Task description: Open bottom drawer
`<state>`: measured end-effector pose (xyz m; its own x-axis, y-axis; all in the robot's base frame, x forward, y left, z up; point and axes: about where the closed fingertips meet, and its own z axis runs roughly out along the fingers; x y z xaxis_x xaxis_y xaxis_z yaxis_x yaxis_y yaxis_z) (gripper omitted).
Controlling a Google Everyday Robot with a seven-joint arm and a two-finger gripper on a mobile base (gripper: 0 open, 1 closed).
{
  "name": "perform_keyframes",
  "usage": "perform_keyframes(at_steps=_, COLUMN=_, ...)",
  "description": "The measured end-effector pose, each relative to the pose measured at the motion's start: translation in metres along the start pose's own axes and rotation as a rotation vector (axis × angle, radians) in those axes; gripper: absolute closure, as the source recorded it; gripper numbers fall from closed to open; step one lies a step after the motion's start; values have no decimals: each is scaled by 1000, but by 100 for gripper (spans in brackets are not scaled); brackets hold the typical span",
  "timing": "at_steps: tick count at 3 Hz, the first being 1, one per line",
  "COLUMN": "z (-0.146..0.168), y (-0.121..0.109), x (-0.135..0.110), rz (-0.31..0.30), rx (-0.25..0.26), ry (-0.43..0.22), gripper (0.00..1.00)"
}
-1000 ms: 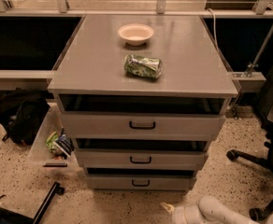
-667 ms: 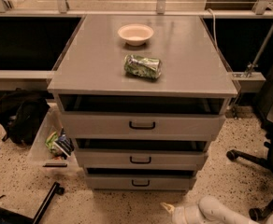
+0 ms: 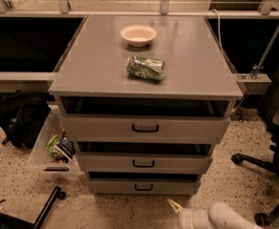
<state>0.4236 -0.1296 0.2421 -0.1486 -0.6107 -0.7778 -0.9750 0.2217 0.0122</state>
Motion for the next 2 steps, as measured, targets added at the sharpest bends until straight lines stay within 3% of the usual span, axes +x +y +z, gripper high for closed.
perform_keyframes(at_steps=1, z=-60, y=-10, x=-49, rz=-167, rx=204, ry=14, gripper=0)
perform_keyframes(at_steps=2, z=-78, y=35, x=-85, rz=-258, rx=256, ry=0, gripper=0)
